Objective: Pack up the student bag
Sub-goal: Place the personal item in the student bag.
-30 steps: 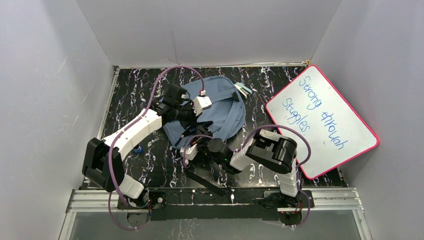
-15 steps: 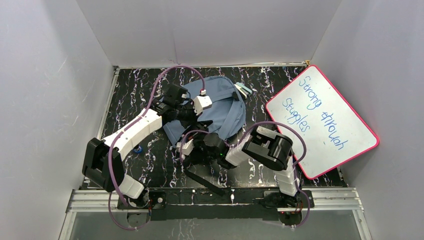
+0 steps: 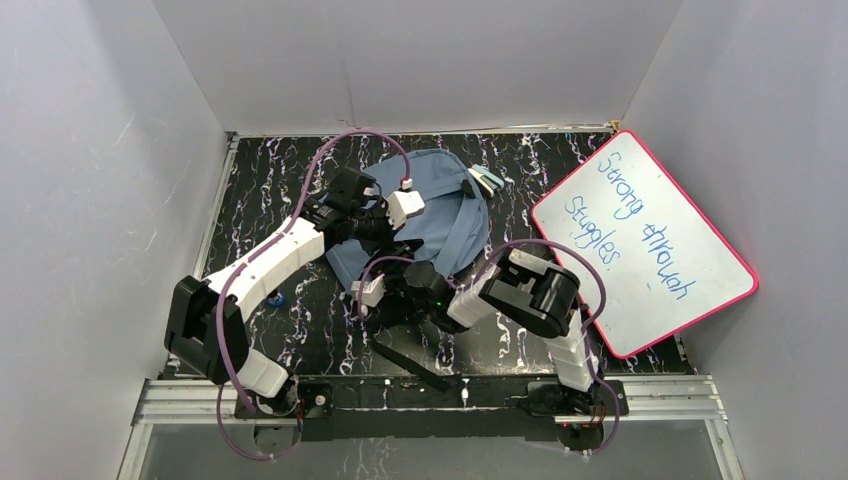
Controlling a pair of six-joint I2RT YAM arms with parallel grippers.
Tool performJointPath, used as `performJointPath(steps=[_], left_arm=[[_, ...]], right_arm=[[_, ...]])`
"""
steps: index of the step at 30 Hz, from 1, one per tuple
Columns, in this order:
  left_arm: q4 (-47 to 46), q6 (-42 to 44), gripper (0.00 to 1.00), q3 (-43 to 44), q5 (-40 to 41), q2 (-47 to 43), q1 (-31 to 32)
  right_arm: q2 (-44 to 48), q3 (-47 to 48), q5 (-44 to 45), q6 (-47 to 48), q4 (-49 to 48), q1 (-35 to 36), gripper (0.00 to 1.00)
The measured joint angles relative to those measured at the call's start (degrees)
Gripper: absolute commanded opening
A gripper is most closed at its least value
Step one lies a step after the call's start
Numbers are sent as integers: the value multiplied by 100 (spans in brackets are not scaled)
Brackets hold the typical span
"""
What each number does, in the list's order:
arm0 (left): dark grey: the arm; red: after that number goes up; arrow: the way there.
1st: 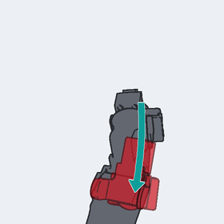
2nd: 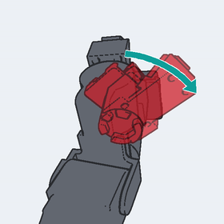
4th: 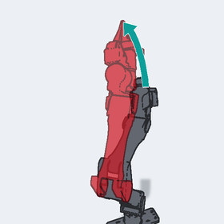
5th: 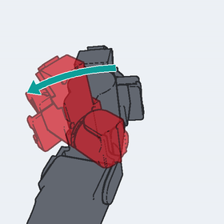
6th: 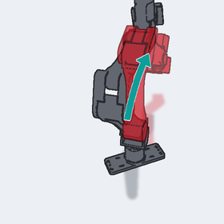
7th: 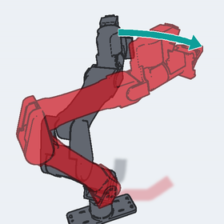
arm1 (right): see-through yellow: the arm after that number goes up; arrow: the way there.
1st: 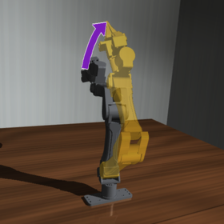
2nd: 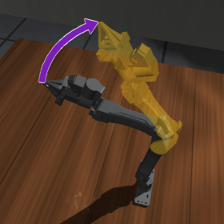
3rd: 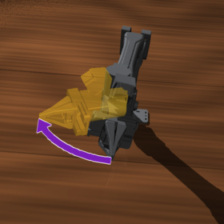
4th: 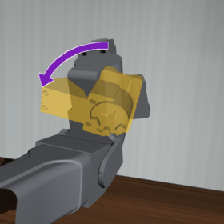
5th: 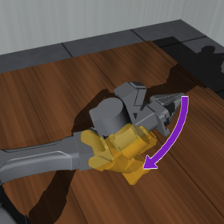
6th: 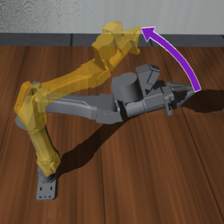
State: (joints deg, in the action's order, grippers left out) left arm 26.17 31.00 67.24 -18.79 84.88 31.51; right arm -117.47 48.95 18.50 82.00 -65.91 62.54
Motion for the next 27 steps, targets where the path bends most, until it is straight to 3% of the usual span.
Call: performJointPath(steps=[7,19,27], left_arm=[[0,-17,0,0,-66,4,61],[28,-48,0,33,-94,120,94],[85,-63,0,76,-94,192,98]], right_arm=[[326,-367,-42,-192,52,-4,47],[1762,-1307,83,-855,822,258,49],[3005,-1690,13,-1993,1456,334,47]])
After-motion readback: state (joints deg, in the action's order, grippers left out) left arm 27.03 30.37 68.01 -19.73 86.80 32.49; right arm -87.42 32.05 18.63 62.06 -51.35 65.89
